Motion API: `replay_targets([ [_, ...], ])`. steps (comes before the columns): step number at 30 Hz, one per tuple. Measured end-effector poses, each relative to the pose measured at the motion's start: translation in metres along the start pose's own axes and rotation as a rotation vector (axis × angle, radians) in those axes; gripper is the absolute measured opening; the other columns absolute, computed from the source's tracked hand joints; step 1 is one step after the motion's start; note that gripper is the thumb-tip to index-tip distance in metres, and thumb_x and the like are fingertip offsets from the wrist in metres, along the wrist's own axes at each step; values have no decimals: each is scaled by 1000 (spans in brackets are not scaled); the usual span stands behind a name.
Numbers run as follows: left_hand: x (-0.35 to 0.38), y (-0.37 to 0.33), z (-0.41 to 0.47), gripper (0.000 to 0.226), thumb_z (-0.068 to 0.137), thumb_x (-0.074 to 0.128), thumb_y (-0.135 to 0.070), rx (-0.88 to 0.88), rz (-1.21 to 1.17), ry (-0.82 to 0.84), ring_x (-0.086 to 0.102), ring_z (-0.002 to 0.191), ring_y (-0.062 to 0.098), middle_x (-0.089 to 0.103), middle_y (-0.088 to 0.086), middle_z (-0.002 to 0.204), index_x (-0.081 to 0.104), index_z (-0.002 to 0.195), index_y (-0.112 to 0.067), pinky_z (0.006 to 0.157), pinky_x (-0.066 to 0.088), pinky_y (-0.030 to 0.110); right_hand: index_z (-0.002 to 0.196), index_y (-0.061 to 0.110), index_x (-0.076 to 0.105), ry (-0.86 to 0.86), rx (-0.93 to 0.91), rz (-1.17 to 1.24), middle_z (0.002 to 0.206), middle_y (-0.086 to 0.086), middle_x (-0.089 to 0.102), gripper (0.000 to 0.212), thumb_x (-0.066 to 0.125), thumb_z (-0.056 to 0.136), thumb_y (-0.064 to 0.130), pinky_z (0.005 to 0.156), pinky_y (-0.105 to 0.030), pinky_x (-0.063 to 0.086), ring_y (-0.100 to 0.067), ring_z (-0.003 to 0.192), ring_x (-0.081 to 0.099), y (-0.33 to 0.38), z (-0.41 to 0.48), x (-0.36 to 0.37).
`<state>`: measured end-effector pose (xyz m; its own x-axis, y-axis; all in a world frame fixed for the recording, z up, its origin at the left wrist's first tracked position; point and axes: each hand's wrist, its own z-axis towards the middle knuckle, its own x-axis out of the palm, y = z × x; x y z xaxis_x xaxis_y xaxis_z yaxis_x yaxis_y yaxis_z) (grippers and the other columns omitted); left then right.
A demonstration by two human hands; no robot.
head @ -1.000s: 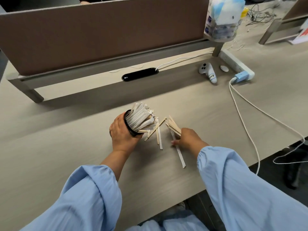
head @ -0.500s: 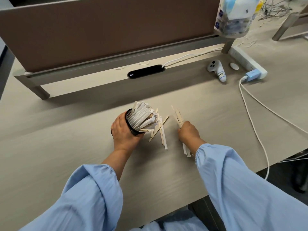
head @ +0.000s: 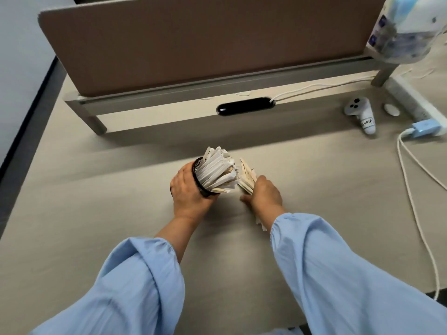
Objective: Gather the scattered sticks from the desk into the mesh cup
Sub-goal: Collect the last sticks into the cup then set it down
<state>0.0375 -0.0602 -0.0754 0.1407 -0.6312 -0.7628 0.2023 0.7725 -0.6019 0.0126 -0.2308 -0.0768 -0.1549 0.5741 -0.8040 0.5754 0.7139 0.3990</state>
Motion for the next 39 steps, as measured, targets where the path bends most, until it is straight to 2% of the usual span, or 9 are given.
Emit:
replay_targets([
  [5, 0, 6, 6, 86, 56, 58, -57, -12, 11, -21, 53, 107, 36, 58, 16, 115, 49, 122, -4, 95, 38, 42, 117, 4, 57, 26, -55, -123, 124, -18, 60, 28, 49, 92, 12, 91, -36, 47, -36, 114, 57, 16, 12, -4],
  [15, 2, 2, 11, 88, 55, 60, -56, -52, -14, -35, 51, 111, 35, 57, 16, 119, 47, 124, -4, 97, 36, 44, 126, 8, 57, 155, -36, -297, 134, -13, 56, 37, 48, 90, 6, 98, -32, 44, -32, 123, 52, 22, 21, -8],
  [19, 3, 0, 11, 89, 55, 59, -57, -60, -10, -46, 51, 113, 35, 56, 16, 120, 47, 124, -3, 98, 35, 44, 129, 7, 54, 138, -35, -301, 138, -13, 51, 41, 38, 92, 3, 101, -33, 41, -30, 127, 47, 25, 20, -9],
  [25, 3, -3, 10, 88, 55, 59, -57, -101, -45, -86, 50, 113, 35, 56, 15, 119, 46, 124, -4, 99, 34, 43, 122, 7, 59, 119, -62, -299, 133, -12, 57, 38, 37, 91, 2, 98, -32, 43, -31, 123, 52, 20, 22, -13],
  [31, 2, -4, 11, 92, 52, 59, -61, -145, -62, -90, 48, 115, 32, 56, 13, 121, 46, 124, -7, 100, 33, 41, 128, 2, 44, 87, -69, -245, 134, -18, 45, 34, 34, 95, 5, 101, -41, 39, -38, 123, 46, 4, 27, -11],
  [33, 2, -5, 11, 92, 51, 59, -61, -159, -63, -90, 48, 115, 31, 56, 12, 121, 46, 124, -8, 100, 33, 42, 123, 0, 44, 45, -91, -172, 129, -20, 49, 31, 41, 94, 10, 96, -41, 42, -40, 118, 51, 0, 33, -19],
  [35, 3, -7, 11, 92, 51, 59, -61, -157, -61, -94, 49, 114, 32, 56, 13, 120, 47, 124, -8, 99, 34, 42, 116, -1, 46, 1, -126, 33, 114, -22, 60, 28, 47, 91, 12, 84, -36, 47, -38, 104, 60, -1, 42, -33],
  [37, 5, -8, 10, 90, 51, 59, -60, -146, -58, -99, 49, 113, 32, 56, 13, 120, 47, 124, -7, 99, 34, 42, 105, 4, 50, -22, -175, 414, 86, -12, 63, 17, 52, 90, 11, 64, -30, 48, -28, 72, 63, 2, 44, -50],
  [39, 8, -12, 10, 90, 51, 60, -59, -151, -72, -89, 49, 114, 31, 56, 12, 120, 46, 124, -8, 99, 34, 41, 88, 11, 54, -73, -254, 800, 70, 0, 54, 6, 59, 89, 10, 56, -24, 47, -9, 52, 55, 3, 43, -64],
])
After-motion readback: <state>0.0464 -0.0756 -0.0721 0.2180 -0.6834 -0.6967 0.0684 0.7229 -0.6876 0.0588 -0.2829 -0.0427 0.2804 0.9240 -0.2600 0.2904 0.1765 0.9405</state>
